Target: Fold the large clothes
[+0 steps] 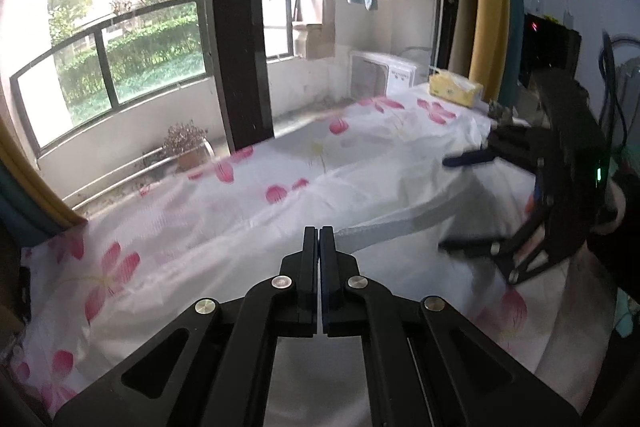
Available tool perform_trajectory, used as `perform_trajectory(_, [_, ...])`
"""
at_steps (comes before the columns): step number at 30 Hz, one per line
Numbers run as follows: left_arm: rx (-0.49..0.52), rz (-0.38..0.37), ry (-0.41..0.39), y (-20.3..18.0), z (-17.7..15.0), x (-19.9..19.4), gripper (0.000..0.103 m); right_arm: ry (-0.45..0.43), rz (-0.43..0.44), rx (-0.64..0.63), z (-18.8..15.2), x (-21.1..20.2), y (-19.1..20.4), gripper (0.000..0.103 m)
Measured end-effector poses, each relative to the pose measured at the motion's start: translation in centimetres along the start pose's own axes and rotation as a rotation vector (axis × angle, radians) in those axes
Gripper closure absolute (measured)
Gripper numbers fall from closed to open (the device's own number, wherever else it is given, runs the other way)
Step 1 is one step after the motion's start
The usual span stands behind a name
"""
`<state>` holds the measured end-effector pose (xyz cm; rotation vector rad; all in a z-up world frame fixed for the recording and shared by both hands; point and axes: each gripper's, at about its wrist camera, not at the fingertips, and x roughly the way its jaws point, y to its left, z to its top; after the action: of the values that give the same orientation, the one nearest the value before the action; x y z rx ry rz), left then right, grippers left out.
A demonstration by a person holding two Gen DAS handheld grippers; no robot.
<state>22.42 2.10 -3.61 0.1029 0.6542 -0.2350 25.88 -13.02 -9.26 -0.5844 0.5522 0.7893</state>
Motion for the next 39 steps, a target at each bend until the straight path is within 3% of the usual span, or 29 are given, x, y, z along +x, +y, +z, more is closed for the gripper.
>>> perform_trajectory(2, [-0.001, 0.012, -0.010, 0.5, 0.7, 0.3, 0.102, 0.008, 0.014, -0.020, 0.2, 0.5, 0.3, 0.032])
perform_trajectory(6, [-0.005, 0.031, -0.022, 1.8, 2.1, 1.2, 0.102, 0.023, 0.030, -0.008, 0.7, 1.4, -0.3, 0.066])
perform_trajectory(15, [-0.033, 0.027, -0.006, 4.6, 4.4, 4.9, 0.102, -0.015, 0.025, 0.043, 2.2, 1.9, -4.5, 0.093])
perform_trajectory(24, [-0.149, 0.001, 0.087, 9.2, 4.6, 9.9, 0.102, 0.001, -0.029, 0.108, 3.9, 5.3, -8.5, 0.093])
perform_trajectory(26, [-0.173, 0.024, 0.089, 10.0, 4.4, 10.1, 0.102, 0.014, -0.047, 0.105, 3.9, 5.9, -8.7, 0.093])
perform_trajectory(28, [-0.214, 0.047, 0.107, 10.8, 4.4, 9.9, 0.094, 0.029, -0.076, 0.113, 3.8, 6.5, -9.2, 0.093])
perform_trajectory(30, [-0.222, 0.089, 0.073, 11.1, 4.7, 8.6, 0.050, 0.051, -0.064, 0.131, 3.7, 6.9, -9.7, 0.093])
perform_trajectory(31, [-0.223, 0.100, 0.056, 11.1, 4.8, 7.7, 0.044, 0.056, -0.056, 0.146, 3.6, 7.0, -9.9, 0.093])
perform_trajectory(35, [-0.221, 0.055, 0.036, 10.9, 4.0, 4.3, 0.044, 0.055, -0.046, 0.193, 3.4, 6.6, -11.1, 0.091])
perform_trajectory(36, [-0.205, 0.063, 0.057, 10.6, 3.3, 3.7, 0.044, 0.058, -0.057, 0.196, 3.4, 6.5, -11.3, 0.084])
perform_trajectory(38, [-0.174, 0.090, 0.119, 10.3, 1.7, 3.1, 0.044, 0.070, -0.089, 0.203, 3.2, 6.3, -11.9, 0.059])
perform_trajectory(39, [-0.162, 0.111, 0.156, 10.2, 0.7, 2.9, 0.044, 0.079, -0.100, 0.207, 3.1, 6.4, -12.2, 0.041])
